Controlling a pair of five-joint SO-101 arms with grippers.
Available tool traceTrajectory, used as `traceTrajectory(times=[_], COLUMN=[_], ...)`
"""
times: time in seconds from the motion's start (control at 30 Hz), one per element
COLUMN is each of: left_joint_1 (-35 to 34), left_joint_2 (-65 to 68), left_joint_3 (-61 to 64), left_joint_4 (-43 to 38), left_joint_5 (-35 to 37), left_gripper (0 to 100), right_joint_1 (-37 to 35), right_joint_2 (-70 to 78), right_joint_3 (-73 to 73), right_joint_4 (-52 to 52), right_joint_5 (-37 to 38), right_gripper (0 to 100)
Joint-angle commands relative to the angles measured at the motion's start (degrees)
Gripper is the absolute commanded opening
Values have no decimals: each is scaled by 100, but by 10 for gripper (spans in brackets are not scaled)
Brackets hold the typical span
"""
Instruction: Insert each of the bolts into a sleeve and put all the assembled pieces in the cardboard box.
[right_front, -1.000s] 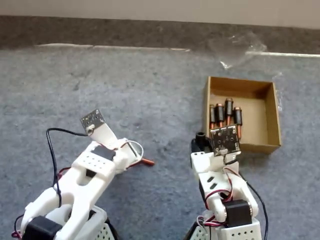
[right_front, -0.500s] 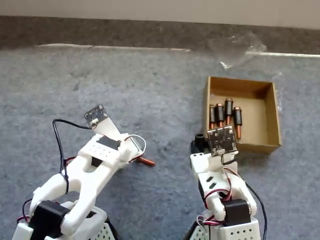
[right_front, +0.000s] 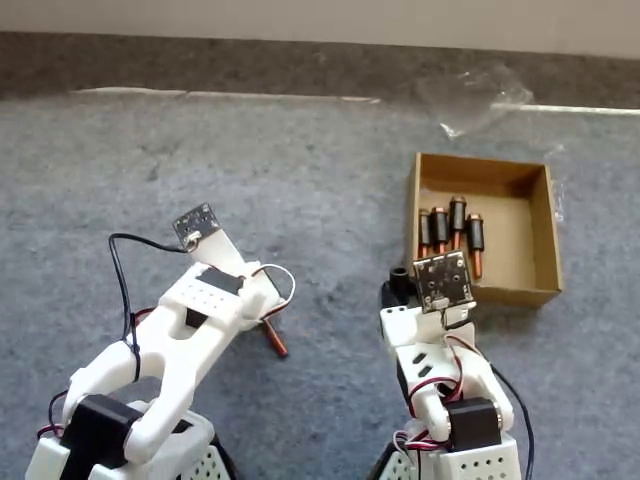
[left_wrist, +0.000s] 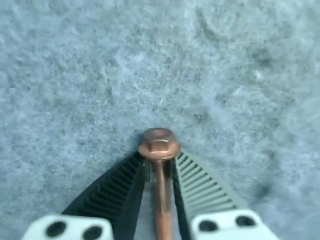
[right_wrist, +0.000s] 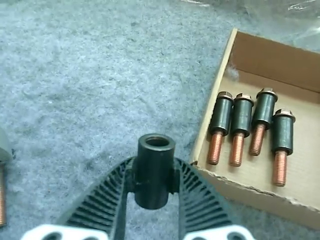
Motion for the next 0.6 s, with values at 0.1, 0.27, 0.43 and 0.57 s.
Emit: traceTrajectory(times=[0.1, 0.27, 0.43, 0.57], left_joint_1=[-101, -136, -787, -963], left_joint_2=[13, 13, 13, 13], left_joint_3=[-242, -338, -338, -338], left_joint_4=[-62, -62, -79, -88], left_joint_5=[-1284, -2418, -3657, -4738], left_gripper=[77, 77, 77, 77], right_joint_1=[57, 57, 57, 57], right_joint_2=[-57, -57, -57, -57], right_joint_3=[-101, -101, -101, -101], right_joint_4=[-224, -224, -224, -224], right_joint_5=[62, 62, 70, 70], right_gripper=[4, 4, 4, 4])
